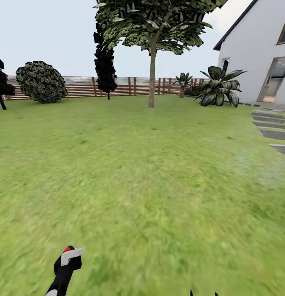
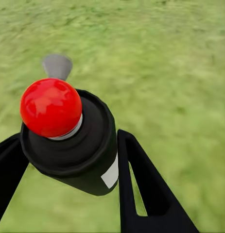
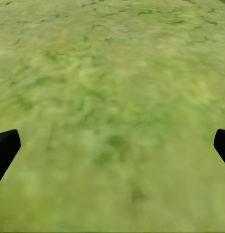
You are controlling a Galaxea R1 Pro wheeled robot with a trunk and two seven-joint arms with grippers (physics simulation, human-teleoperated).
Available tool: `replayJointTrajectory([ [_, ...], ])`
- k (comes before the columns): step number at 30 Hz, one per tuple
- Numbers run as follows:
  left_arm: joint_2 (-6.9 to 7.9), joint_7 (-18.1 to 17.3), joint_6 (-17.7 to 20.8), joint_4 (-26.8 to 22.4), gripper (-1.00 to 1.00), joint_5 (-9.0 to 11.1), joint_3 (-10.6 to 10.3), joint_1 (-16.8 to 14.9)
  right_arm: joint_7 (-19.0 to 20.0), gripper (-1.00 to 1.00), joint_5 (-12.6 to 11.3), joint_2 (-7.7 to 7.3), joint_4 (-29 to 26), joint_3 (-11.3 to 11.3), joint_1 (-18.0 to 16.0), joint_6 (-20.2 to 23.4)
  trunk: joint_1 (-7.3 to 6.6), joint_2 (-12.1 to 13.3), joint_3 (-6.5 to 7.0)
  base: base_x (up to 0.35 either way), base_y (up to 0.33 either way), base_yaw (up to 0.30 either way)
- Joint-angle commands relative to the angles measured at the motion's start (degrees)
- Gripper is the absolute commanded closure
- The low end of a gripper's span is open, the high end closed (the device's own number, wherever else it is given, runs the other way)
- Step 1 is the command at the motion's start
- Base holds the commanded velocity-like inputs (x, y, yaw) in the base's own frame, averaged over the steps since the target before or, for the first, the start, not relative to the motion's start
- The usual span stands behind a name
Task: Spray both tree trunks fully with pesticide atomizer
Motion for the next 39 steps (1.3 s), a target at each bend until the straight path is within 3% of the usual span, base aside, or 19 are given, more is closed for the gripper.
replayJointTrajectory([
  [1, 0.0, 0.0, -0.2, 0.0, 1.0, 0.3, 0.0, 0.0, 0.0, -1.0, 0.3, 0.01, 0.0, -0.4, 0.0, -0.1, 0.02, 0.0, -0.05, 0.338, 0.0, 0.0],
  [39, -0.09, 0.0, -0.2, 0.1, 1.0, 0.3, 0.0, 0.1, 0.0, -1.0, 0.3, 0.01, 0.0, -0.4, 0.0, -0.1, 0.02, 0.0, -0.05, 0.338, 0.0, 0.0],
])
